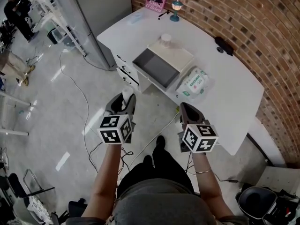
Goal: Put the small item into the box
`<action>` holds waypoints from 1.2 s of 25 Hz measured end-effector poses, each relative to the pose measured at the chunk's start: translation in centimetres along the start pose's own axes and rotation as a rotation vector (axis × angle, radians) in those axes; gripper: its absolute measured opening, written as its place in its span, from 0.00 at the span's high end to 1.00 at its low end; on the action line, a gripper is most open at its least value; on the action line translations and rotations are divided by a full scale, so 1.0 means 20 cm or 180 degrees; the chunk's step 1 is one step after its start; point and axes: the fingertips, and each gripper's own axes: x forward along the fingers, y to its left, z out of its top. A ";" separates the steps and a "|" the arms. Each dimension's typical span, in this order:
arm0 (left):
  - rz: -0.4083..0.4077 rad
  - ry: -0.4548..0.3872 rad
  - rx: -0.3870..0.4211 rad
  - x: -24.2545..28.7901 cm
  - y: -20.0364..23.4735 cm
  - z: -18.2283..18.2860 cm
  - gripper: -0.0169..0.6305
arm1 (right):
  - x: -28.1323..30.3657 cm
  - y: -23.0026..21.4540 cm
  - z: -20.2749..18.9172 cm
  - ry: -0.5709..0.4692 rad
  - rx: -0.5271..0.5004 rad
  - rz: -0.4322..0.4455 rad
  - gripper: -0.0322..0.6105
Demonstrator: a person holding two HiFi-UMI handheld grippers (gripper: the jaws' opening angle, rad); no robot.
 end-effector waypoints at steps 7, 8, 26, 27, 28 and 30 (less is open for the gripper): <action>0.0039 0.0037 0.0078 0.20 -0.01 0.09 0.71 | 0.12 -0.11 0.08 0.0051 0.0001 0.0039 0.94; 0.0034 0.0045 0.0106 0.23 -0.02 0.10 0.71 | 0.14 -0.13 0.09 0.0055 0.0005 0.0037 0.94; -0.0134 0.0369 0.0560 0.69 -0.16 0.15 0.71 | 0.27 -0.40 0.15 0.0109 0.0166 -0.0082 0.94; -0.0152 0.0408 0.0595 0.71 -0.17 0.14 0.71 | 0.27 -0.41 0.15 0.0107 0.0171 -0.0096 0.94; -0.0168 0.0444 0.0640 0.74 -0.18 0.13 0.71 | 0.27 -0.43 0.15 0.0104 0.0177 -0.0111 0.94; -0.0200 0.0503 0.0747 0.78 -0.20 0.13 0.71 | 0.28 -0.45 0.16 0.0092 0.0196 -0.0142 0.94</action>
